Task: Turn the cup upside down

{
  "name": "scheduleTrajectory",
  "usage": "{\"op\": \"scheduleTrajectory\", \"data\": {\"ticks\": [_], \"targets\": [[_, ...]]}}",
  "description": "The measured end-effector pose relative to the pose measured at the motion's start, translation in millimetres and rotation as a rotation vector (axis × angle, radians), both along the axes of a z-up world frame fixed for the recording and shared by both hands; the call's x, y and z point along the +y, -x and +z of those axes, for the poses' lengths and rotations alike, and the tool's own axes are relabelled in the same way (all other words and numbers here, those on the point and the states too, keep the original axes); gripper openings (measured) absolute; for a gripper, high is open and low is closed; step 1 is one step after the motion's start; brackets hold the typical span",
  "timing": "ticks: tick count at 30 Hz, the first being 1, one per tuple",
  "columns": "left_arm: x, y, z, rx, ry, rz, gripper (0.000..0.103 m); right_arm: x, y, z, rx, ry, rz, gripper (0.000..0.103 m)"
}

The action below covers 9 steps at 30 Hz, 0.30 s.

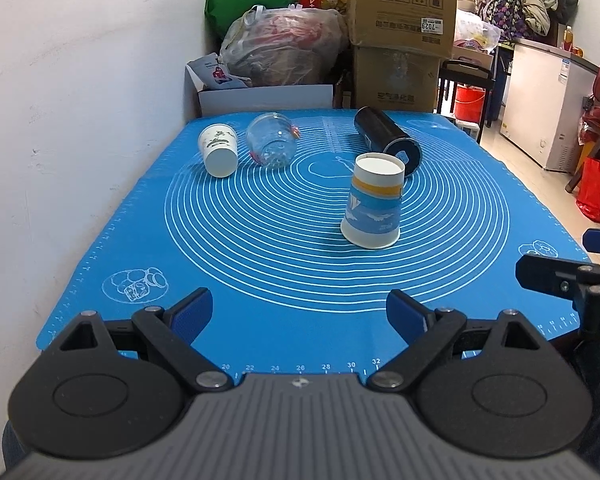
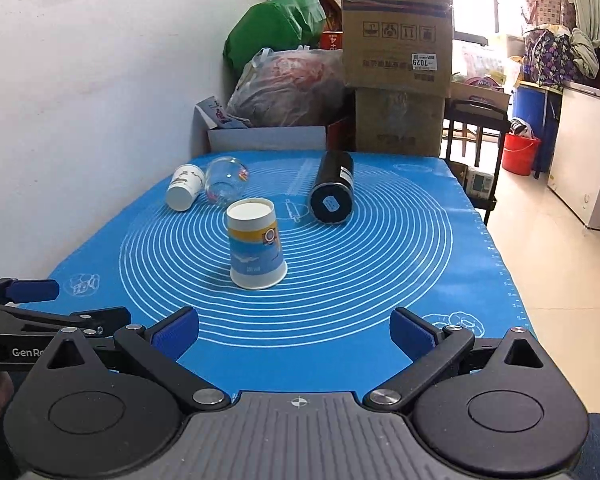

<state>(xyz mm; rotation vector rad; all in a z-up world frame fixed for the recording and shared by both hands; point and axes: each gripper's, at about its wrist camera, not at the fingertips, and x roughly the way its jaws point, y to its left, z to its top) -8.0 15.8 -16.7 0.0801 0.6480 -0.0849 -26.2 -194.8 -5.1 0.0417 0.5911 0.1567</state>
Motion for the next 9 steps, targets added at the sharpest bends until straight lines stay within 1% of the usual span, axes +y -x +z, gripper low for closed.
{"op": "scheduleTrajectory", "data": {"ticks": [9], "targets": [[-2.5, 1.5, 0.5, 0.001, -0.004, -0.007, 0.093, 0.5, 4.2, 2.3, -0.006, 0.000, 0.006, 0.103]]}}
